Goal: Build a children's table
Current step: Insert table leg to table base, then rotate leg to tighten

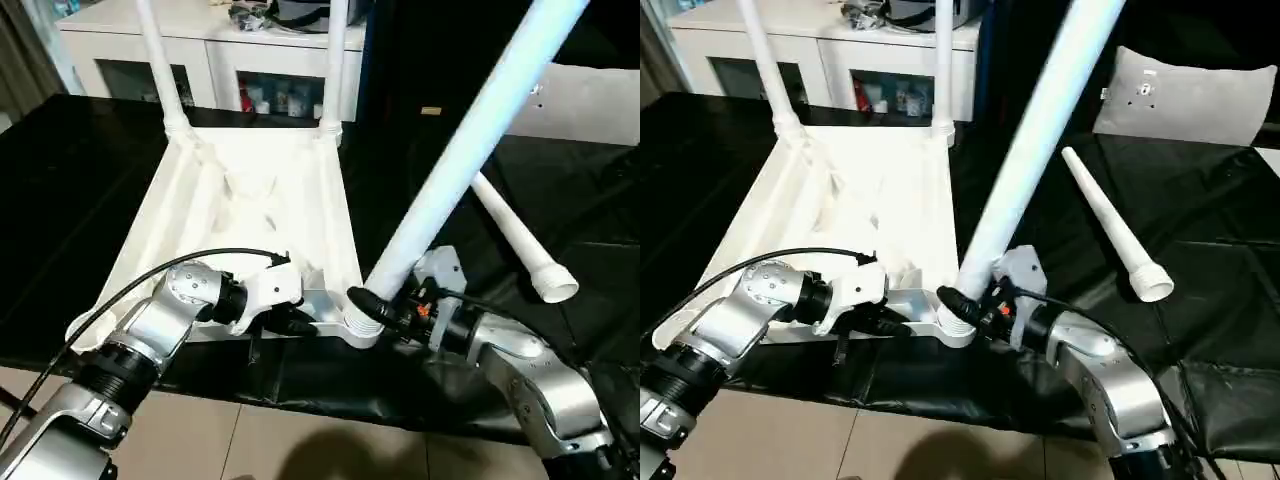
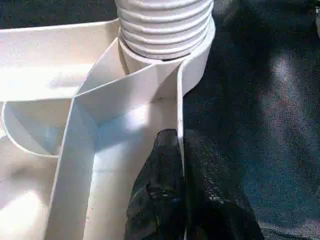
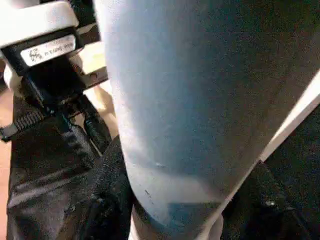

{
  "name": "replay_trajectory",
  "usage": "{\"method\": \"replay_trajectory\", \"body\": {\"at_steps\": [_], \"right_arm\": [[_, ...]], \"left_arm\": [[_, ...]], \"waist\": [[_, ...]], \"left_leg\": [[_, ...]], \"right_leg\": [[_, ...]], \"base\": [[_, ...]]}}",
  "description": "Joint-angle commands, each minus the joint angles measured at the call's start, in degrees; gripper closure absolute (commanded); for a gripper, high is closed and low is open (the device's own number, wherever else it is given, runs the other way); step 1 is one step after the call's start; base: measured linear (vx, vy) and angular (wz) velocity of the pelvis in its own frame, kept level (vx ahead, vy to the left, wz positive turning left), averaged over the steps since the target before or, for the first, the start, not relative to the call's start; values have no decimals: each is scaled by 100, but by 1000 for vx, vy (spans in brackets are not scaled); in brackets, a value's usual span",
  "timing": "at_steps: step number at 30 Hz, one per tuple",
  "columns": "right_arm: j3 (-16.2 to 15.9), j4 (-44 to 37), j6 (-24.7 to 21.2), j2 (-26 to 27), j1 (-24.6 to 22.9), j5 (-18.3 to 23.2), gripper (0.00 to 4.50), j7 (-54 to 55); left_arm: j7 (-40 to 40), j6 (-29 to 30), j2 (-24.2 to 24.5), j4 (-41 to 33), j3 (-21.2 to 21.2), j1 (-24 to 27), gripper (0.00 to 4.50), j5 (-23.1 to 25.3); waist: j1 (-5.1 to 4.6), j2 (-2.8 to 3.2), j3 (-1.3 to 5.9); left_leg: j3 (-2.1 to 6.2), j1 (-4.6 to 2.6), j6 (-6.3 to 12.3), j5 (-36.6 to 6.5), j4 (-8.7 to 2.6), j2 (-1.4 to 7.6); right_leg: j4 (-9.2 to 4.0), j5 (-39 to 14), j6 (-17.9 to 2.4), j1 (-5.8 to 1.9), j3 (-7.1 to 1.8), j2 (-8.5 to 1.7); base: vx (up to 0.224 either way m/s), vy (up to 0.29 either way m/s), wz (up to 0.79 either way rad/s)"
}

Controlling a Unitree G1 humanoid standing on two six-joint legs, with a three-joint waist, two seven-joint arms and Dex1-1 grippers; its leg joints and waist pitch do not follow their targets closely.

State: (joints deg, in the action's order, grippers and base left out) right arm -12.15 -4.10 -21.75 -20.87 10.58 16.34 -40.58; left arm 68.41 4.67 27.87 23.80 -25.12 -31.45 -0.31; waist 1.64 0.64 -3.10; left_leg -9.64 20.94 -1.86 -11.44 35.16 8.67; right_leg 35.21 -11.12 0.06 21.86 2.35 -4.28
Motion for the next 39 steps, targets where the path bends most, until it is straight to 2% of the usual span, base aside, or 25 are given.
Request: {"method": "replay_trajectory", "body": {"at_steps": [1, 2, 5, 6, 7, 9, 13, 14, 17, 20, 21, 23, 27, 30, 31, 32, 34, 36, 37, 38, 39], "right_arm": [[-384, 656, -319, -255, -163, -410, 260, -131], [-454, 700, -337, -299, -131, -431, 260, -210], [-631, 832, -328, -411, -64, -536, 260, -400], [-671, 919, -341, -421, -28, -551, 260, -461], [-671, 919, -341, -421, -28, -551, 260, -461], [-701, 1015, -373, -415, 18, -548, 260, -526], [-729, 1126, -353, -405, 90, -584, 260, -554], [-731, 1142, -375, -391, 135, -577, 260, -538], [-697, 1198, -415, -294, 250, -564, 260, -461], [-694, 1232, -414, -245, 276, -567, 260, -420], [-680, 1269, -420, -187, 292, -541, 260, -400], [-667, 1328, -417, -110, 320, -522, 260, -375], [-683, 1475, -377, -15, 412, -580, 260, -345], [-638, 1565, -405, 66, 478, -572, 260, -280], [-599, 1614, -439, 122, 508, -603, 260, -165], [-599, 1614, -439, 122, 508, -603, 260, -165], [-558, 1636, -473, 169, 519, -626, 260, -51], [-444, 1680, -521, 285, 531, -667, 260, 213], [-394, 1701, -527, 339, 536, -685, 260, 326], [-338, 1741, -546, 405, 559, -711, 260, 466], [-324, 1753, -551, 419, 567, -716, 260, 499]], "left_arm": [[-43, -139, 64, 33, 113, -248, 450, 94], [-44, -168, 56, 75, 116, -283, 450, 108], [-31, -262, 19, 237, 116, -412, 450, 134], [-27, -343, -25, 397, 114, -531, 450, 154], [-27, -343, -25, 397, 114, -531, 450, 154], [-81, -509, -136, 748, 142, -781, 450, 188], [-246, -735, -264, 1259, 180, -1160, 450, 287], [-291, -825, -286, 1448, 189, -1296, 450, 326], [-318, -983, -300, 1835, 204, -1559, 450, 386], [-306, -1050, -295, 1941, 209, -1595, 450, 390], [-275, -1077, -274, 1969, 228, -1589, 450, 386], [-234, -1096, -244, 1995, 256, -1573, 450, 381], [-163, -1250, -172, 2171, 259, -1561, 450, 389], [-72, -1122, -118, 2043, 293, -1455, 450, 320], [-60, -872, -82, 1782, 364, -1306, 450, 218], [-60, -872, -82, 1782, 364, -1306, 450, 218], [-78, -642, -32, 1499, 405, -1149, 450, 164], [-223, -9, 18, 730, 565, -739, 450, -37], [-349, 379, 28, 260, 656, -506, 450, -139], [-522, 859, 26, -340, 745, -209, 450, -245], [-578, 978, 21, -499, 759, -130, 450, -243]], "waist": [[-21, 15, 297], [-13, 35, 293], [-15, 28, 291], [-17, -1, 296], [-11, 11, 299], [-17, -11, 297], [-9, -28, 289], [-11, -33, 258], [-20, -55, 250], [-24, -49, 234], [-33, -91, 236], [-36, -73, 223], [-63, -70, 220], [-80, -55, 259], [-81, -39, 265], [-94, -43, 253], [-112, -56, 246], [-135, -39, 244], [-171, -33, 254], [-188, -28, 260], [-192, -22, 258]], "left_leg": [[179, -82, -199, -2022, -549, 415], [183, -77, -198, -2018, -553, 418], [180, -90, -206, -2080, -553, 420], [175, -86, -186, -2075, -546, 417], [175, -95, -191, -2085, -544, 415], [177, -93, -215, -2121, -554, 427], [181, -138, -263, -2372, -547, 416], [190, -120, -257, -2388, -558, 421], [208, -125, -266, -2548, -562, 417], [234, -124, -283, -2663, -570, 421], [240, -126, -283, -2725, -568, 420], [265, -127, -296, -2781, -569, 428], [288, -130, -325, -2961, -586, 428], [289, -122, -338, -2880, -623, 444], [275, -124, -358, -2821, -639, 450], [266, -126, -378, -2854, -639, 454], [254, -129, -367, -2879, -635, 444], [257, -103, -389, -2790, -648, 465], [268, -67, -424, -2703, -671, 481], [261, -66, -417, -2701, -667, 477], [252, -85, -423, -2703, -661, 476]], "right_leg": [[-497, -2009, -1196, -145, -276, -435], [-495, -2006, -1194, -144, -282, -440], [-501, -2034, -1191, -130, -282, -436], [-514, -2036, -1183, -126, -289, -441], [-516, -2050, -1186, -121, -289, -444], [-517, -2027, -1180, -119, -286, -440], [-573, -2459, -1079, -80, -281, -451], [-592, -2564, -1029, -70, -283, -462], [-630, -2881, -916, -50, -268, -469], [-656, -3191, -813, -31, -255, -488], [-677, -3359, -750, -26, -245, -494], [-699, -3607, -668, 0, -241, -519], [-723, -3724, -601, 13, -216, -517], [-709, -3402, -679, -34, -201, -520], [-693, -3157, -773, -32, -210, -513], [-684, -3044, -858, -14, -220, -513], [-687, -3062, -891, -13, -220, -505], [-649, -2910, -989, -23, -237, -522], [-594, -2755, -1045, -63, -235, -520], [-597, -2703, -1040, -54, -232, -497], [-585, -2631, -1073, -38, -240, -489]], "base": [[0, 0, 0], [0, 0, 0], [0, 0, 0], [0, 0, 0], [0, 0, 0], [0, 0, 0], [0, 0, 0], [0, 0, 0], [0, 0, 0], [0, 0, 0], [0, 0, 0], [0, 0, 0], [0, 0, 0], [0, 0, 0], [0, 0, 0], [0, 0, 0], [0, 0, 0], [0, 0, 0], [0, 0, 0], [0, 0, 0], [0, 0, 0]]}}
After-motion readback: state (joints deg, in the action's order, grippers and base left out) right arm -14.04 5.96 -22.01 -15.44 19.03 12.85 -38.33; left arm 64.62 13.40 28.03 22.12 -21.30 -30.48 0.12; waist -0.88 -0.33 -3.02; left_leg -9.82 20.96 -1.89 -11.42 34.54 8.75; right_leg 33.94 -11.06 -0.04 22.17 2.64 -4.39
